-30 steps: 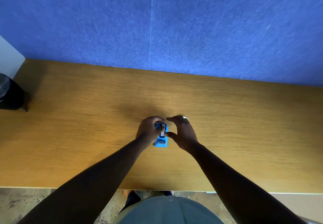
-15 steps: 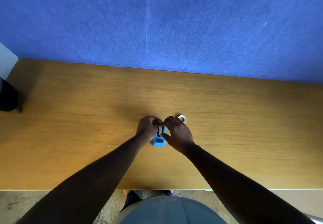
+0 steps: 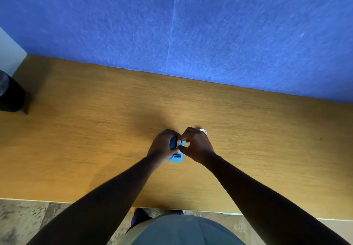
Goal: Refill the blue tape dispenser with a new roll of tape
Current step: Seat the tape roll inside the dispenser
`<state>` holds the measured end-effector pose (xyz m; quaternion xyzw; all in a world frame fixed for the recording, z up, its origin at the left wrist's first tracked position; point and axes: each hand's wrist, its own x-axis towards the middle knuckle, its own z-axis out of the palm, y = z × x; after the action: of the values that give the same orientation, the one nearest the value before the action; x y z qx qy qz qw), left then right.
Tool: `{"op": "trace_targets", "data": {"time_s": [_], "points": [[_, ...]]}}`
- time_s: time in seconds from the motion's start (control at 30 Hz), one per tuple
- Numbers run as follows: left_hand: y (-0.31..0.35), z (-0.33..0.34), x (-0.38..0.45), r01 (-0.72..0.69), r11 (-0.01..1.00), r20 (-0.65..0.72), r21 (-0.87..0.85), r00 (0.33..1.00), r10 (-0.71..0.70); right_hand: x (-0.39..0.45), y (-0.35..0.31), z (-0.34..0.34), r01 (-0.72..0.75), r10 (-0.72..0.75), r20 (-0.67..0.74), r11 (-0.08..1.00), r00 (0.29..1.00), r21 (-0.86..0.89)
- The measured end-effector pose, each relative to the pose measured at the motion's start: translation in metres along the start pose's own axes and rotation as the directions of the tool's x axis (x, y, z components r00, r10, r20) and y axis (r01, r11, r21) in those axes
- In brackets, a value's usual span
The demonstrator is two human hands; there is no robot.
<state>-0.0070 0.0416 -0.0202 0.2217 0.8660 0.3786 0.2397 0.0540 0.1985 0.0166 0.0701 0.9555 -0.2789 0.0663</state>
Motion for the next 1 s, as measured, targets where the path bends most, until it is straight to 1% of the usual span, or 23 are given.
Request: {"op": "trace_targets", "data": {"time_s": [0.07, 0.2, 0.37, 0.5, 0.77, 0.9, 1.0], "points": [[0.002, 0.0, -0.001, 0.003, 1.0, -0.016, 0.002, 1.0, -0.003, 0.005, -0.002, -0.005, -0.003, 0.004, 0.039, 0.999, 0.999, -0.035], [0.004, 0.0, -0.002, 0.03, 1.0, -0.019, -0.001, 0.999, -0.03, 0.015, -0.008, -0.015, 0.056, -0.034, 0.116, 0.981, 0.993, -0.185], [0.006, -0.002, 0.0, 0.045, 0.999, -0.023, 0.01, 0.999, -0.045, 0.026, -0.015, -0.027, 0.107, -0.044, 0.224, 0.955, 0.973, -0.276], [0.006, 0.0, 0.0, 0.052, 0.998, -0.027, 0.02, 0.998, -0.052, 0.033, -0.019, -0.033, 0.102, -0.028, 0.269, 0.958, 0.963, -0.267], [0.007, 0.0, 0.0, 0.075, 0.997, -0.019, 0.02, 0.997, -0.074, 0.04, -0.02, -0.038, 0.19, -0.091, 0.323, 0.938, 0.942, -0.289], [0.008, -0.001, 0.0, 0.081, 0.996, -0.024, 0.022, 0.996, -0.08, 0.04, -0.019, -0.042, 0.18, -0.089, 0.34, 0.952, 0.936, -0.247], [0.008, -0.001, 0.0, 0.082, 0.997, -0.025, 0.015, 0.996, -0.081, 0.036, -0.017, -0.045, 0.203, -0.11, 0.355, 0.95, 0.928, -0.236]]}}
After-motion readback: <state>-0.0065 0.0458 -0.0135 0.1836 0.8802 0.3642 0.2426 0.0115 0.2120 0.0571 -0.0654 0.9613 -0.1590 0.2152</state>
